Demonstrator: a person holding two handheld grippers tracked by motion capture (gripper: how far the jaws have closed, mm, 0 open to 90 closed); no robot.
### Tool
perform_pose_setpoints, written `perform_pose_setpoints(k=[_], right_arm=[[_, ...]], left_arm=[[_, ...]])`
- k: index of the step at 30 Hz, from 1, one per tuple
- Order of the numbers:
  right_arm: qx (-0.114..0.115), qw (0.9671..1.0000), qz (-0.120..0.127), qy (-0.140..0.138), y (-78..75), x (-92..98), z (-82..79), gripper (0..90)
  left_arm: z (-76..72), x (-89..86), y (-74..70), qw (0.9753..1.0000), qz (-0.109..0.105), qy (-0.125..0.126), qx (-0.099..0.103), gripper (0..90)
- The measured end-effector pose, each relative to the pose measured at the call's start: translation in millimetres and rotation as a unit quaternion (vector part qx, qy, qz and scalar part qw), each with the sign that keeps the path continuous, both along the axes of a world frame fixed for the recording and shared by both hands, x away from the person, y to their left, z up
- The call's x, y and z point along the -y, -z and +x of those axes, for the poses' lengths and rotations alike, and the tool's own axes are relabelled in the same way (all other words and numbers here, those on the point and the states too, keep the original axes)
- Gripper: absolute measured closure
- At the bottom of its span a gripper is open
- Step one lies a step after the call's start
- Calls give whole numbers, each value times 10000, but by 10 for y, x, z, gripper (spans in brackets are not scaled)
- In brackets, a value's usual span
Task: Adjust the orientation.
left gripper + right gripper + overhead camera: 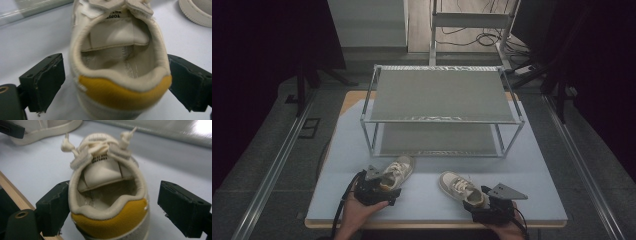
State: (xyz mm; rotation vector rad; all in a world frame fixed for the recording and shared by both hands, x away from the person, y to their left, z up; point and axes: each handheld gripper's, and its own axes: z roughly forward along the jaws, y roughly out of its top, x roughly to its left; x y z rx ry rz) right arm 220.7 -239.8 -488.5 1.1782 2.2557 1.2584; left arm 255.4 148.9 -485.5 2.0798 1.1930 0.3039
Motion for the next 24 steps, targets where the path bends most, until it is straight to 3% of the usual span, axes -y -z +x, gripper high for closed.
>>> perform_pose_setpoints(k=[8,12,14,19,24], right_arm=[[-189,9995,-224,-87,136,-89,89,149],[-105,9995,-164,-232,124,-100,80,262],[-46,9993,-266,-242,121,-112,66,270],[-46,9993,-253,-258,101,-106,74,286],[-27,9995,-230,-214,71,-82,73,292]], left_arm=[[41,11,34,9999,48,-109,101,175],[35,25,41,9998,30,-80,170,235],[28,19,43,9997,22,-95,209,251],[1,6,32,9992,-18,-190,362,291],[-9,-9,16,9990,-77,-194,383,304]])
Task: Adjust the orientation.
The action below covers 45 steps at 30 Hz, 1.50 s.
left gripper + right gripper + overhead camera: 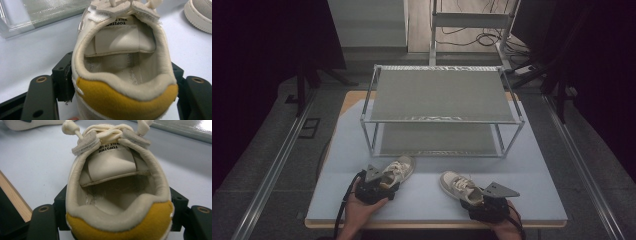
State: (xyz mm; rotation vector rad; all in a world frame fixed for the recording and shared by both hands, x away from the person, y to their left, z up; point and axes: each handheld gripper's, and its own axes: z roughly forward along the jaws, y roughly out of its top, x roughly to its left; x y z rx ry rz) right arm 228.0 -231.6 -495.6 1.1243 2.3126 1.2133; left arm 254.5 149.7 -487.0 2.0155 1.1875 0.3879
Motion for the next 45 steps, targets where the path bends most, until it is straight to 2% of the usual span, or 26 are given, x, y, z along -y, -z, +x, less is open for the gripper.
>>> perform_pose_setpoints(k=[4,10,19,31,43,45], right_arm=[[-23,9998,176,84,-35,62,6,294],[17,9994,314,172,-104,117,16,295],[65,9987,356,362,-184,79,121,296],[87,9971,327,676,-264,12,387,296],[129,9939,351,1040,-299,-89,675,297],[136,9932,366,1096,-296,-113,723,297]], left_arm=[[-17,1,-29,10000,-51,29,15,305],[-29,-9,-111,9999,-111,33,106,306],[54,52,-237,9995,-185,-4,255,306],[299,248,-301,9991,-302,-19,289,307],[602,463,-330,9989,-324,-137,307,308],[645,484,-329,9987,-377,-162,305,308]])
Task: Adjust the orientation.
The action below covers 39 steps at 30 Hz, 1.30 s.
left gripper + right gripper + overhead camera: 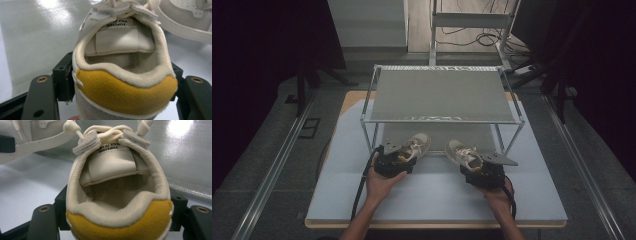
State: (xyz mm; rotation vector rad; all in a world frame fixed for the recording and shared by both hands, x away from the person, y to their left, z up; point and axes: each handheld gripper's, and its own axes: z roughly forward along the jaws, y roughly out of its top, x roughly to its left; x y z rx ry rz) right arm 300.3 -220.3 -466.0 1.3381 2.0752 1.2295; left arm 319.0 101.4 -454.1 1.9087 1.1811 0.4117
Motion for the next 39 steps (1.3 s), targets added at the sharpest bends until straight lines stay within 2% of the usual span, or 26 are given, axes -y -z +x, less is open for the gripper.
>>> perform_pose_setpoints(k=[13,16,20,29,39], right_arm=[[3,9995,-28,330,-9,-143,295,297],[-12,9993,-102,372,13,-186,345,297],[-45,9989,-144,441,32,-235,412,297],[-107,9977,-253,616,93,-315,556,296],[-150,9965,-185,799,155,-356,654,296]], left_arm=[[281,190,31,9999,86,-51,-3,308],[329,248,52,9998,167,-63,-4,308],[418,275,69,9993,342,110,61,308],[523,331,127,9996,288,-52,11,308],[611,398,179,9993,272,-245,-60,308]])
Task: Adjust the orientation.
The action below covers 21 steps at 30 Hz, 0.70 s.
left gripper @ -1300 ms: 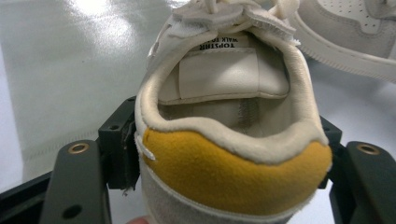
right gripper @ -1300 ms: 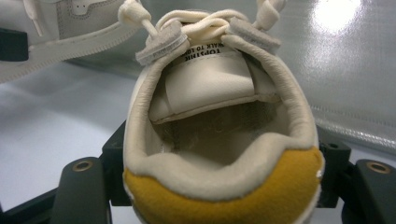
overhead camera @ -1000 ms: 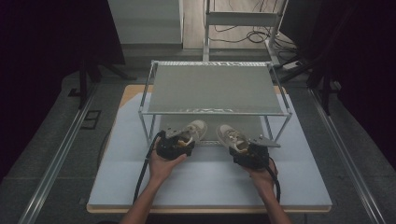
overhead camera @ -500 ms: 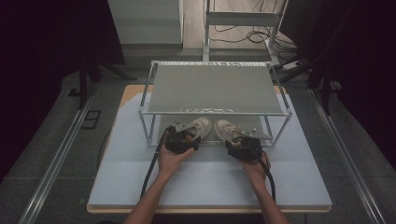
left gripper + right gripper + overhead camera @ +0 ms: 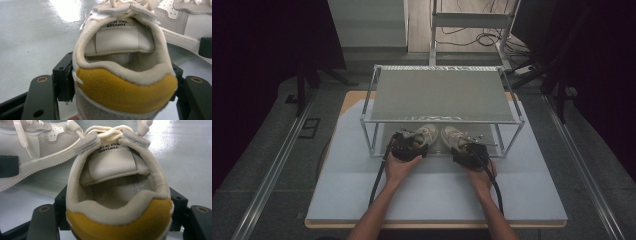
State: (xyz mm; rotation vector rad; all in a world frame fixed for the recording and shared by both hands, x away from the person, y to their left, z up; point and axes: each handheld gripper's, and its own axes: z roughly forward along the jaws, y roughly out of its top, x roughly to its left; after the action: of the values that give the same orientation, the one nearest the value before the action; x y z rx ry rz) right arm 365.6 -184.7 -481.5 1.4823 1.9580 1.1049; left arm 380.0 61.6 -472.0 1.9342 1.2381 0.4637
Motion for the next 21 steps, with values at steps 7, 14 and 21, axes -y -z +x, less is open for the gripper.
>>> perform_pose_setpoints(k=[7,14,21], right_arm=[[32,10000,-9,94,-9,-42,50,294],[108,9997,-24,213,-13,-109,114,294],[94,9991,-40,417,30,-156,184,293]], left_arm=[[42,78,1,9999,9,-142,19,307],[119,136,31,9996,-13,-270,-34,306],[215,117,78,9998,200,79,47,305]])
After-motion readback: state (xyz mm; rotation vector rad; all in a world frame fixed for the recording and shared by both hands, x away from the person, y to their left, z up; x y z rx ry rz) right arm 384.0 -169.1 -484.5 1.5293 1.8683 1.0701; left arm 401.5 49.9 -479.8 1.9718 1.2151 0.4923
